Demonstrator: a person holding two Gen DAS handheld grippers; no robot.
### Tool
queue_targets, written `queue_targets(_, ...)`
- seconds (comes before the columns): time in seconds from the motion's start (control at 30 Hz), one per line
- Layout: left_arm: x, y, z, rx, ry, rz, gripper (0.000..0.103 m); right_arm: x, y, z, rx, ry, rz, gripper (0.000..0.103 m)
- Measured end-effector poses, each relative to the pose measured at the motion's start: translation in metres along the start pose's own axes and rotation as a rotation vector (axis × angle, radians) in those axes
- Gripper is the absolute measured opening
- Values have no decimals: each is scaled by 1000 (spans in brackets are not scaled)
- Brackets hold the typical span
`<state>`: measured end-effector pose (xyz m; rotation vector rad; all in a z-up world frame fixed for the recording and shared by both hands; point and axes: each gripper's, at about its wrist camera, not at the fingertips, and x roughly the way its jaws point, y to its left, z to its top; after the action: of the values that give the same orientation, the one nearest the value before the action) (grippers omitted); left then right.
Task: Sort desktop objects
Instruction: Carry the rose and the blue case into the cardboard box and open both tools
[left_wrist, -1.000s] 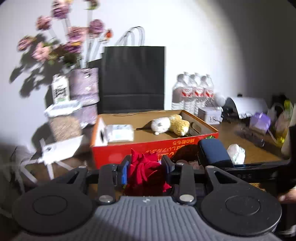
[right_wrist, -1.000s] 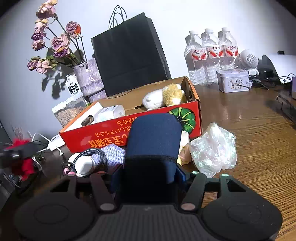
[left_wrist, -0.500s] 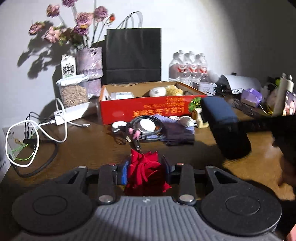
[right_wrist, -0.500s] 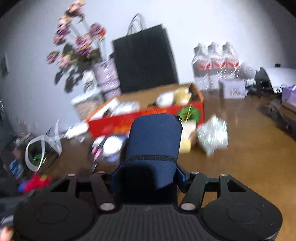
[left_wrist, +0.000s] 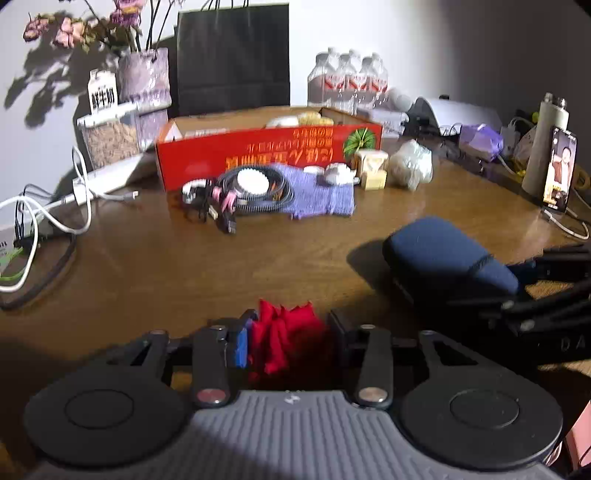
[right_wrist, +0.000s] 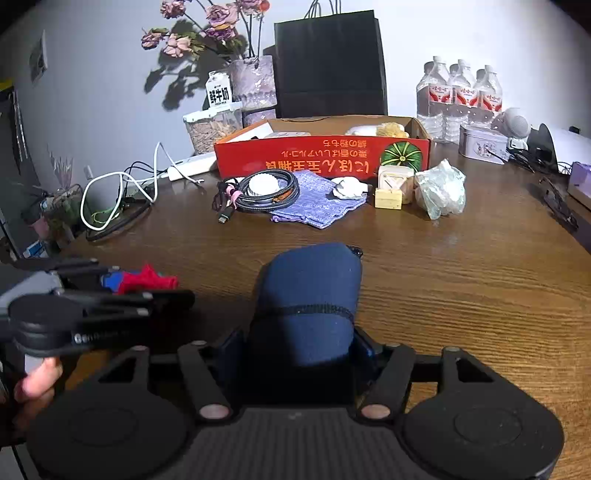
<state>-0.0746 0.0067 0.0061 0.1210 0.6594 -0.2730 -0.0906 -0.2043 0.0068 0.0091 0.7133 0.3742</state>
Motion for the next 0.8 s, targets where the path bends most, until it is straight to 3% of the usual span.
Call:
queue_targets(0.1,-2,-2,-1,22,-16,9,61,8,2,7,-7,13,-13,71)
queue_targets(0.27,-1,0,-2,24,-5,3,62,21,12,14,-57,40,-58,67)
queue_targets(0.37,-6,2,-3,26,-4,-12,38,17,9,16,-54,23,-41,62)
queue_targets(0.53,-21,14,3,-2,-73,-44,36,-4,-24,36,113,-45,45,61)
queue_targets(0.7,-25,41,53,-63,-175,-71,36,-16,-39,87,118,-150,64,61)
queue_targets(0.8,-14,59,105,-64,-259,-28,36,-9,-44,146,58,-214,30,61)
